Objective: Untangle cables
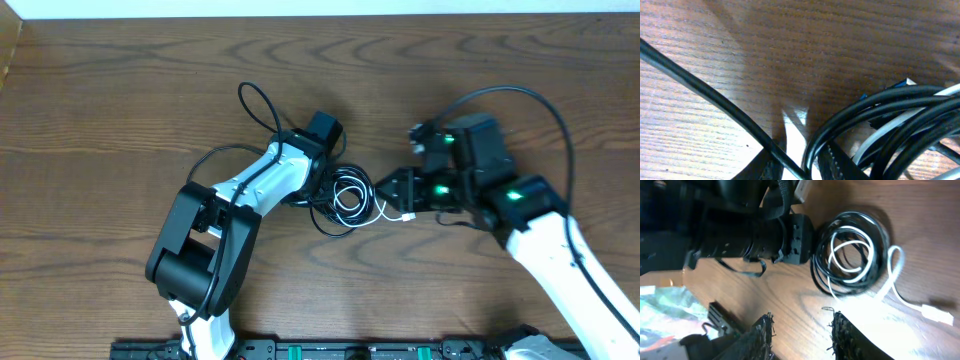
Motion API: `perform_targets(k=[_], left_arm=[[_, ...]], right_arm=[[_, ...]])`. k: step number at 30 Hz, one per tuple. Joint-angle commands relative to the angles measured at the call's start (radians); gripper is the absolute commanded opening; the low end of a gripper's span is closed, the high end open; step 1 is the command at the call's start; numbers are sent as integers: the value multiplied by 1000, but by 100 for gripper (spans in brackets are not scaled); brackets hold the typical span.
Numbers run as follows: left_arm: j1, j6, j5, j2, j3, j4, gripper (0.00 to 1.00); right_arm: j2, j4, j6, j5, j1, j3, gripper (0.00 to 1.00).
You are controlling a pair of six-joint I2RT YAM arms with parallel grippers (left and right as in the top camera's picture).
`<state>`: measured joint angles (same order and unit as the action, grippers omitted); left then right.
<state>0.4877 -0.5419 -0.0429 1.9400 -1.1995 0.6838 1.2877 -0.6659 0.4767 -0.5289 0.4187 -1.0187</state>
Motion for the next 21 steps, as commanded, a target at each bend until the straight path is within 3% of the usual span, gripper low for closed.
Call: perform_targets(k=[1, 5, 14, 21], left_arm=[[-26, 14, 96, 89, 68, 4, 28], [-26, 14, 96, 89, 70, 4, 28], [-26, 14, 96, 89, 70, 4, 28], [-26, 13, 96, 89, 70, 3, 28]], right_arm=[[82, 68, 64, 41, 68, 0, 30], [192, 122, 162, 117, 110, 0, 28], [432, 363, 163, 107, 137, 0, 23], [552, 411, 201, 103, 167, 0, 18]])
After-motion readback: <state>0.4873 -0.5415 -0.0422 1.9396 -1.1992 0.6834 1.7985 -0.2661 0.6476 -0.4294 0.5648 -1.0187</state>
